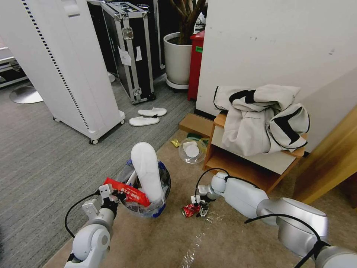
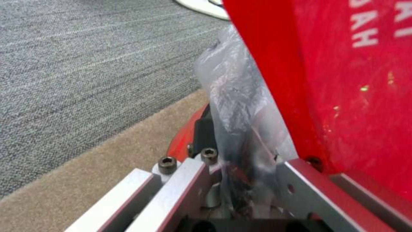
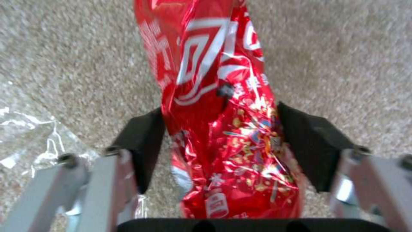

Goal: Pick up the trash bin and place the garbage on the floor into it.

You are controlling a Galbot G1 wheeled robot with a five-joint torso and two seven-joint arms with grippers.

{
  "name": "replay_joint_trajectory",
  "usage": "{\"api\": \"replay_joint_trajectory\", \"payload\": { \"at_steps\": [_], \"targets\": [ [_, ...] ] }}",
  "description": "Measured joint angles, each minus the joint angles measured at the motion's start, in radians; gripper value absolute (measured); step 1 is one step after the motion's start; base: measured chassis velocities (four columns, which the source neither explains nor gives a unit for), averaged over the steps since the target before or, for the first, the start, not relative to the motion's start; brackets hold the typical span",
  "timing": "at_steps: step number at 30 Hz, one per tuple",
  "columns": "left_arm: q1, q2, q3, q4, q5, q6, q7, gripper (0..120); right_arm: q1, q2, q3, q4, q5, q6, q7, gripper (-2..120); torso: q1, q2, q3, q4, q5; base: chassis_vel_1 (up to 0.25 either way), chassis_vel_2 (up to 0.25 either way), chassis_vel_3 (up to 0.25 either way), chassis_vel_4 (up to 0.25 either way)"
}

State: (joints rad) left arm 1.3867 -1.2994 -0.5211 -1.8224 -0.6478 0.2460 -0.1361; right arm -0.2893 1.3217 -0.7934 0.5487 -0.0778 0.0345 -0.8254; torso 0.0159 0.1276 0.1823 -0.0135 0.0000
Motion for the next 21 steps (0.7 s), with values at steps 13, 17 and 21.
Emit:
{"api": "replay_joint_trajectory", "payload": {
  "at_steps": [13,17,21],
  "targets": [
    [0.001,-0.009,0.004,-0.003,0.011,0.001,-0.002,1,-0.011,0.014,0.027,-0.042,-0.004,0.006,0.025,38,0.0,0.0,0.0,-0.0003,-0.0004,0.0,0.0,0.0,0.0],
    [0.002,-0.011,0.008,-0.003,0.015,0.002,-0.003,1,-0.016,-0.002,0.033,-0.008,-0.003,-0.01,0.036,38,0.0,0.0,0.0,-0.0001,0.0001,0.0,0.0,0.0,0.0],
    [0.003,-0.008,0.013,-0.006,0.018,0.003,-0.003,1,-0.021,-0.036,0.038,0.069,0.007,-0.052,0.059,32,0.0,0.0,0.0,0.0001,0.0002,0.0,0.0,0.0,0.0]
  ]
}}
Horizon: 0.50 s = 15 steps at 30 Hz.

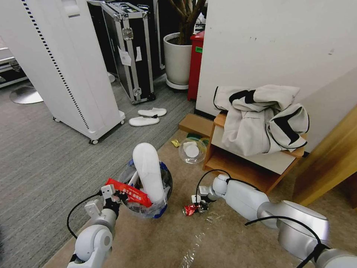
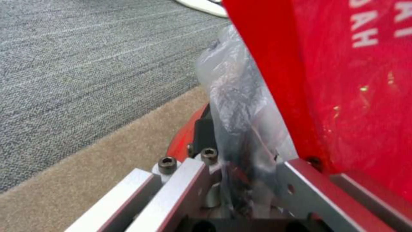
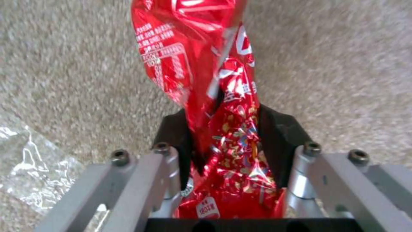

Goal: Pick up the trash bin and place the garbage on the floor into it.

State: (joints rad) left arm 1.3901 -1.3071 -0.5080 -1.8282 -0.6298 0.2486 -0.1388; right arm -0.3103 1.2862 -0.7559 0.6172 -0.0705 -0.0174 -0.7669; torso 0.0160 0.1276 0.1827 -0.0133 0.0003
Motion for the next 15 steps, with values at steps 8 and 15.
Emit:
{"api": "replay_joint_trajectory", "payload": {
  "at_steps": [8,15],
  "targets": [
    [0.007,0.017,0.015,-0.015,0.006,0.002,0.0,1,-0.005,-0.069,-0.002,0.147,0.045,-0.072,0.028,26,0.0,0.0,0.0,-0.0001,-0.0001,0.0,0.0,0.0,0.0],
    [0.008,0.038,0.026,-0.03,0.006,0.008,-0.002,1,0.001,-0.138,0.015,0.238,0.065,-0.094,0.049,26,0.0,0.0,0.0,-0.0003,-0.0002,0.0,0.0,0.0,0.0]
  ]
}}
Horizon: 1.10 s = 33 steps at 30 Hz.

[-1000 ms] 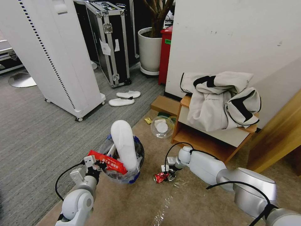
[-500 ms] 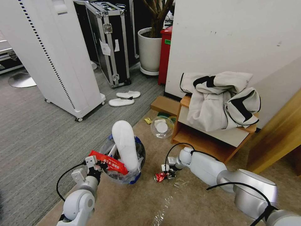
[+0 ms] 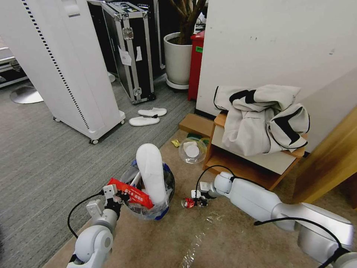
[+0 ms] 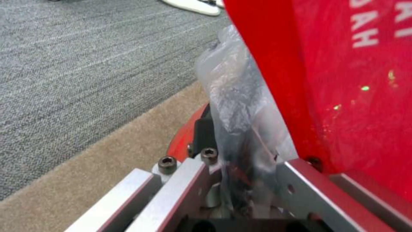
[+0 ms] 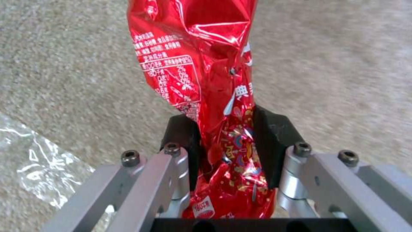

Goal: Pick up the trash bin and place the garbage on the floor into it.

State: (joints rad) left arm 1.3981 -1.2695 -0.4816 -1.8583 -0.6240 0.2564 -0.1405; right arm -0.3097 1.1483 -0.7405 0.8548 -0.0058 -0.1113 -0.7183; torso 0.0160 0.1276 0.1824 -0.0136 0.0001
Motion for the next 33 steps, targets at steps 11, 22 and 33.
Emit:
{"api": "replay_joint_trajectory", "payload": {
  "at_steps": [11,22,33],
  "targets": [
    [-0.009,0.022,0.02,0.01,0.007,0.01,-0.006,1,-0.005,-0.152,0.094,0.215,0.065,-0.036,-0.001,26,0.0,0.0,0.0,-0.0002,-0.0001,0.0,0.0,0.0,0.0],
    [-0.015,0.038,0.048,0.001,0.007,0.025,-0.017,1,-0.127,-0.307,0.244,0.532,0.142,-0.053,0.008,26,0.0,0.0,0.0,0.0001,0.0001,0.0,0.0,0.0,0.0],
    [-0.004,0.063,0.095,-0.04,0.006,0.041,-0.016,1,-0.21,-0.401,0.392,0.854,0.246,-0.102,0.06,26,0.0,0.0,0.0,0.0001,-0.0001,0.0,0.0,0.0,0.0]
  ]
}}
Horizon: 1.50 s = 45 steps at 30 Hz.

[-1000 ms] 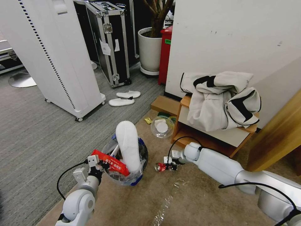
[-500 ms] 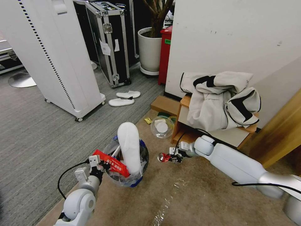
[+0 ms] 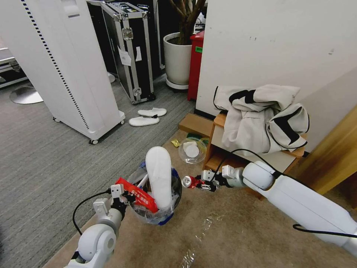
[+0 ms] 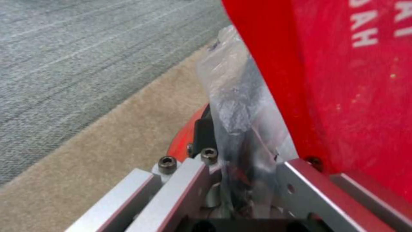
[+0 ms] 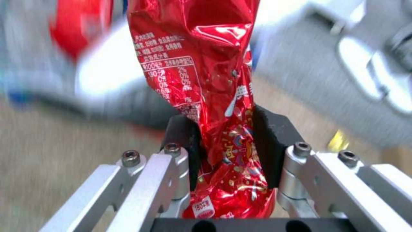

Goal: Pick up the trash bin and place the garbage on the floor into it.

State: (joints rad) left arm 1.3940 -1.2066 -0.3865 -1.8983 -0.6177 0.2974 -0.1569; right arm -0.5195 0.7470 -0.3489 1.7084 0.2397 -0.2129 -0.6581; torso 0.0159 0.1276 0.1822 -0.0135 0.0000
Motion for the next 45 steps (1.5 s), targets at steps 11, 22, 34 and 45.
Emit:
{"api": "replay_joint_trajectory", "payload": {
  "at_steps": [11,22,34,45],
  "targets": [
    [0.008,0.013,0.034,-0.021,0.028,0.006,0.018,1,-0.015,-0.016,0.067,0.165,0.135,-0.023,0.08,26,0.0,0.0,0.0,-0.0001,0.0,0.0,0.0,0.0,0.0],
    [0.013,-0.01,0.055,-0.025,0.052,0.011,0.02,1,-0.021,-0.018,0.054,0.219,0.184,-0.019,0.111,25,0.0,0.0,0.0,0.0,0.0,0.0,0.0,0.0,0.0],
    [0.018,-0.028,0.063,-0.033,0.056,0.018,0.023,1,-0.063,0.006,0.003,0.262,0.155,-0.019,0.112,25,0.0,0.0,0.0,-0.0001,0.0,0.0,0.0,0.0,0.0],
    [0.021,-0.032,0.066,-0.049,0.042,0.023,0.02,1,-0.083,0.04,-0.049,0.235,0.117,-0.023,0.126,25,0.0,0.0,0.0,-0.0001,0.0,0.0,0.0,0.0,0.0]
  ]
}}
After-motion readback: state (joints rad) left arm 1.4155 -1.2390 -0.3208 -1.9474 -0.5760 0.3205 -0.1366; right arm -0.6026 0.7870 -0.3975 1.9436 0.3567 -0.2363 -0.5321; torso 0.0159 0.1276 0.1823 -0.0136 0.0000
